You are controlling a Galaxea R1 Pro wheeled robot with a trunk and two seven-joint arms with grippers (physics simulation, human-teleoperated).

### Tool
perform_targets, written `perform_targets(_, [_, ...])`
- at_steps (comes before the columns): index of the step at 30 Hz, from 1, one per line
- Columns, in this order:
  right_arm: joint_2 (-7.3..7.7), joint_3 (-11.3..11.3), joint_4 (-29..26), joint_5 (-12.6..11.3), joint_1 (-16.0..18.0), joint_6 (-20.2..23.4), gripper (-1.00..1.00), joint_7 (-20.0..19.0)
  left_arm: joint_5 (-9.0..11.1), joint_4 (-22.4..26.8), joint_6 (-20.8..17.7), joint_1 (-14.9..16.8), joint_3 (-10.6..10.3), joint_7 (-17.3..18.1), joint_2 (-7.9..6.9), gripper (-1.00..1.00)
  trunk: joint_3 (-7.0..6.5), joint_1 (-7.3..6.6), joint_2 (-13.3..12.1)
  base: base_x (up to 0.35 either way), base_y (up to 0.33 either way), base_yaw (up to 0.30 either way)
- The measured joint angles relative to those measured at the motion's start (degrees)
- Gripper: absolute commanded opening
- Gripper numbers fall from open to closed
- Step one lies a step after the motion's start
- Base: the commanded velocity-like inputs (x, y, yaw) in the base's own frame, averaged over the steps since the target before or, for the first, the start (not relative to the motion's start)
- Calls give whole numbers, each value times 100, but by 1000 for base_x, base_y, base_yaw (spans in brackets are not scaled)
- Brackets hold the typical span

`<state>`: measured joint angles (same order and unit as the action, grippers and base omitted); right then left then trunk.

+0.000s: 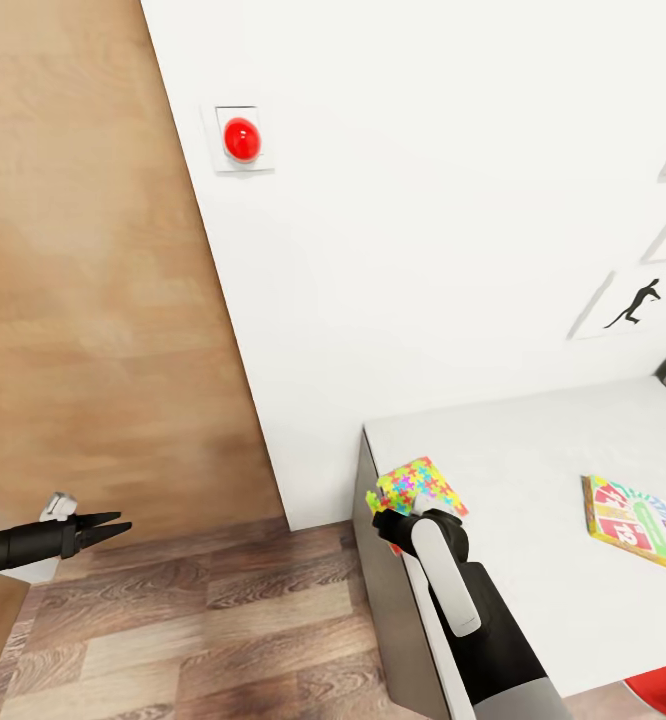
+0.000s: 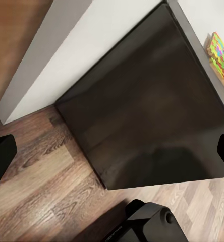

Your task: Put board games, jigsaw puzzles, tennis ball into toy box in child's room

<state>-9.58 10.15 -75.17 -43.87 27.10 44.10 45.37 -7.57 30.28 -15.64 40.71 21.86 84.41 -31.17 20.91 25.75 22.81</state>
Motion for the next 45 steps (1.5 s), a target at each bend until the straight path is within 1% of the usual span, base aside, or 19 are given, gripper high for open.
perform_targets(22, [0,0,0,0,0,0,100,0,3,0,18,0,0,5,0,100,0,0,0,19,27,0])
perform_targets(29, [-1,0,-14,6,0,1,100,0,8,-1,33,0,0,8,0,100,-4,1,0,-70,-54,0])
perform_targets(37, [0,0,-18,2,0,1,100,0,7,-1,34,0,0,8,0,100,-63,0,0,-97,-110,0])
perform_targets(45, [0,6,-18,1,0,0,100,0,4,0,26,0,0,8,0,100,-136,0,0,-15,-26,0])
